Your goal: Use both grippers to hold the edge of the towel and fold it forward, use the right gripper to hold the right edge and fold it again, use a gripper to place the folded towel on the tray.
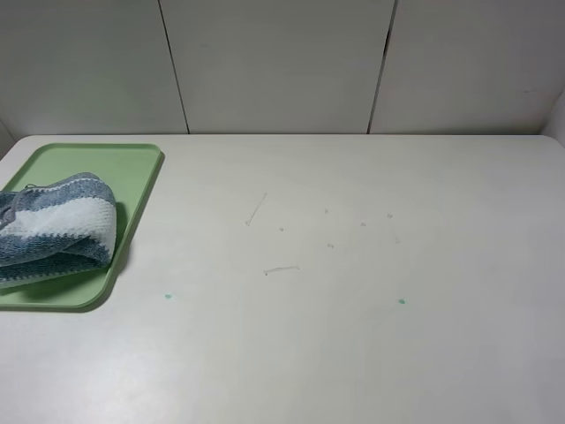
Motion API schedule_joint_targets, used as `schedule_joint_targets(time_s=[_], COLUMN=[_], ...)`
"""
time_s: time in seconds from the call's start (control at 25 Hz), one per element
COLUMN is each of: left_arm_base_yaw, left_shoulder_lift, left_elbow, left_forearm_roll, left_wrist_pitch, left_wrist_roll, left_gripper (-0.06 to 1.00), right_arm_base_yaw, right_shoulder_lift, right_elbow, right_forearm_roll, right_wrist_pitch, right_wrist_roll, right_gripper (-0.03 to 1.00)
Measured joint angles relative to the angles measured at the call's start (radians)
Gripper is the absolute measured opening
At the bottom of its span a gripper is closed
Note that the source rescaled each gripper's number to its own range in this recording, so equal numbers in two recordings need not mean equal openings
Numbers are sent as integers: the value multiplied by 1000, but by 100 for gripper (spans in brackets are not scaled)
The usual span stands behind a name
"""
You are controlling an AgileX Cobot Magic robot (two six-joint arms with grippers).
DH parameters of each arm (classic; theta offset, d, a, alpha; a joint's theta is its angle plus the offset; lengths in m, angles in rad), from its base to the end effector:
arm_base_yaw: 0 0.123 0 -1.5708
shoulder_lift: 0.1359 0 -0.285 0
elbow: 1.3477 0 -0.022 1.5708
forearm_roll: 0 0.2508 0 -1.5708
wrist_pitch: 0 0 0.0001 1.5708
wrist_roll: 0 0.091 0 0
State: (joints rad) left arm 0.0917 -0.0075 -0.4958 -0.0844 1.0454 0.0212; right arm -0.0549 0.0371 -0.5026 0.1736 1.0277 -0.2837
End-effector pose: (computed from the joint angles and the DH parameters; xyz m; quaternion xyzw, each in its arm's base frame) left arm -0.0044 -0.0071 0.2776 -0.0285 0.8471 -0.0123 0.5305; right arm 0.0022 0.0134 0.2817 -0.0975 0.8448 -0.0020 0.5261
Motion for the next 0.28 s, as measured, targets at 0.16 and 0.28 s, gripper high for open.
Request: schedule_joint_targets(time_s=[0.16,0.28], left_arm_base_yaw=[0,0], left_shoulder_lift=[0,0], left_elbow=[0,0], left_forearm_roll=[0,0], left_wrist_pitch=[0,0], left_wrist_roll=[0,-1], left_gripper=[100,100], right_arm_base_yaw=[0,0], right_shoulder_lift=[0,0], right_elbow=[0,0], right_forearm_roll=[0,0], right_wrist_pitch=[0,0], right_wrist_roll=[0,0], right_gripper=[100,100])
